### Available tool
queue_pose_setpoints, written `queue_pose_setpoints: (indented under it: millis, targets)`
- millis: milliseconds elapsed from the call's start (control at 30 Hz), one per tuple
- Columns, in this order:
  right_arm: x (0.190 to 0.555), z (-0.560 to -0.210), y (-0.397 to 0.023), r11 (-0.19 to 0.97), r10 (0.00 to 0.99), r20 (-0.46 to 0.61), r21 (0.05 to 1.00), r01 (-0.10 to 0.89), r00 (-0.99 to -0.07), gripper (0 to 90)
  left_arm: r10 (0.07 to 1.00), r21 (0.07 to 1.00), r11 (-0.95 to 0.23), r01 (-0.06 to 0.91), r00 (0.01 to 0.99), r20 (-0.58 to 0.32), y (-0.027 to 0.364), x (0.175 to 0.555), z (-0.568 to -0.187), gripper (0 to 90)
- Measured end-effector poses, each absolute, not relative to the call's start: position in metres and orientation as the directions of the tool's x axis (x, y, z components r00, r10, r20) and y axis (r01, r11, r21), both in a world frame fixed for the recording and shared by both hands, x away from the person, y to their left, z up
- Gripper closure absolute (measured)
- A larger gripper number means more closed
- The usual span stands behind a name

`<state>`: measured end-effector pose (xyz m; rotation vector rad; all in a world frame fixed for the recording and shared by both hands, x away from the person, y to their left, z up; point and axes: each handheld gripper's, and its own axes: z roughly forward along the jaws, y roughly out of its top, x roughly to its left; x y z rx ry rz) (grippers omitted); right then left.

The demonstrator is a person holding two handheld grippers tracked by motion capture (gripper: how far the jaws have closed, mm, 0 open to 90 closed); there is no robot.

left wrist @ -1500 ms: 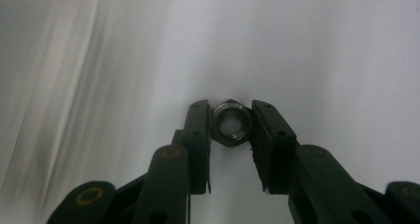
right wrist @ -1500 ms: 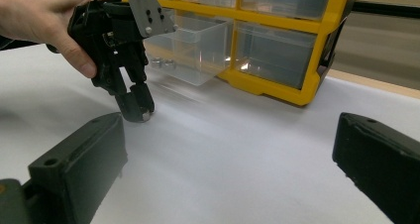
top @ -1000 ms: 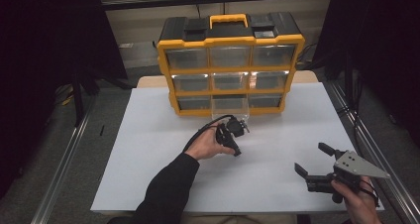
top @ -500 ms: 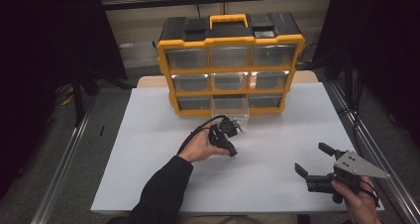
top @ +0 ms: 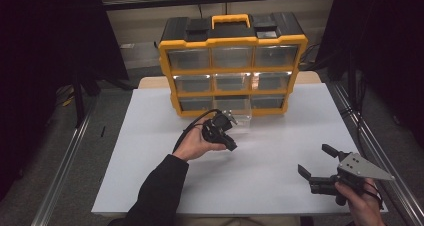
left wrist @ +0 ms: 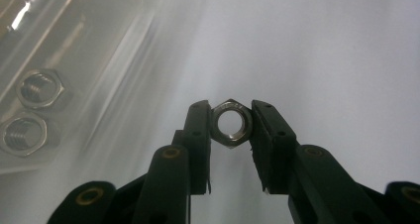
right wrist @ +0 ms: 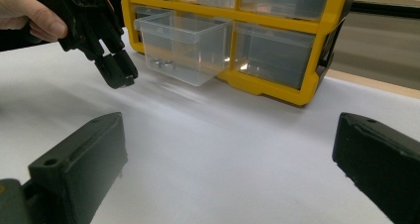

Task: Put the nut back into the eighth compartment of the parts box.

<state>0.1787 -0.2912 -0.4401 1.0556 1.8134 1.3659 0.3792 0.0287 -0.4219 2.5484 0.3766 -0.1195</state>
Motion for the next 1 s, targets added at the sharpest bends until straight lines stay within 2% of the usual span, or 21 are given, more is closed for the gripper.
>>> queue_pose_setpoints:
  millis: [400, 533, 1000]
  targets:
    - [0.179, -0.440, -0.291, 0.142, 0.876, -0.017, 0.964, 0.224, -0.482, 0.1, 0.253, 0.561, -0.775, 0.290, 0.956, -0.145, 0.038, 0.380, -0.406, 70.4]
    - [0.179, -0.440, -0.291, 0.140, 0.876, -0.015, 0.964, 0.224, -0.482, 0.1, 0.278, 0.595, -0.736, 0.322, 0.946, -0.167, 0.043, 0.379, -0.402, 70.4]
    - [0.179, -0.440, -0.291, 0.136, 0.876, -0.013, 0.965, 0.222, -0.482, 0.1, 0.287, 0.639, -0.705, 0.307, 0.948, -0.138, 0.056, 0.383, -0.385, 70.4]
